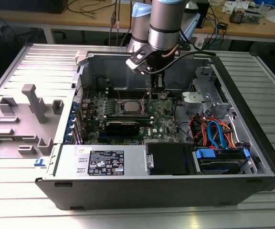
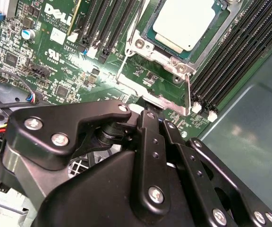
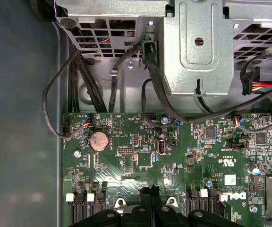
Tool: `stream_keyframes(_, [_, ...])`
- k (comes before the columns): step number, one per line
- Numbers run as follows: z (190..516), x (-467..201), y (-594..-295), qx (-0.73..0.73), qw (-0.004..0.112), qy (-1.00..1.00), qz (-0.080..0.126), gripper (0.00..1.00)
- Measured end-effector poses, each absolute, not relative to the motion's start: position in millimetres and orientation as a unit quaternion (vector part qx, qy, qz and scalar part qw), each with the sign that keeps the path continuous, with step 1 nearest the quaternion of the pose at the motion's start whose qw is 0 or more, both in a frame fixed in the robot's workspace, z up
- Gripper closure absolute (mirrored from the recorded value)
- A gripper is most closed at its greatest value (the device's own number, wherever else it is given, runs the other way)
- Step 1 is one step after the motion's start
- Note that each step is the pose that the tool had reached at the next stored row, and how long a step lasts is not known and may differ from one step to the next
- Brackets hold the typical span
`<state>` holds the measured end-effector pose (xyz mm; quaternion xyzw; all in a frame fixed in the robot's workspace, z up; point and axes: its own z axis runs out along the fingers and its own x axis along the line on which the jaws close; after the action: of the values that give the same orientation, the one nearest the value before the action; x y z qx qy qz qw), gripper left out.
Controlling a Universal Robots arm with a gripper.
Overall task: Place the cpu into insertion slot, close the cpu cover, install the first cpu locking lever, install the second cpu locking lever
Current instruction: 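Close the cpu cover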
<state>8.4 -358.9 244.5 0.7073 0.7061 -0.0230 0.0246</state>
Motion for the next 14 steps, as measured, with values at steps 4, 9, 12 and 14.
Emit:
stream_keyframes(4, [244.5, 7.9, -358.9, 0.707, 0.025, 0.706, -0.023, 0.89])
stream_keyframes(9, [244.5, 6.9, -358.8, 0.707, 0.025, 0.706, -0.023, 0.89])
stream_keyframes(12, [244.5, 6.8, -358.9, 0.707, 0.025, 0.706, -0.023, 0.89])
stream_keyframes(14, [244.5, 6.3, -358.9, 0.707, 0.025, 0.706, -0.023, 0.89])
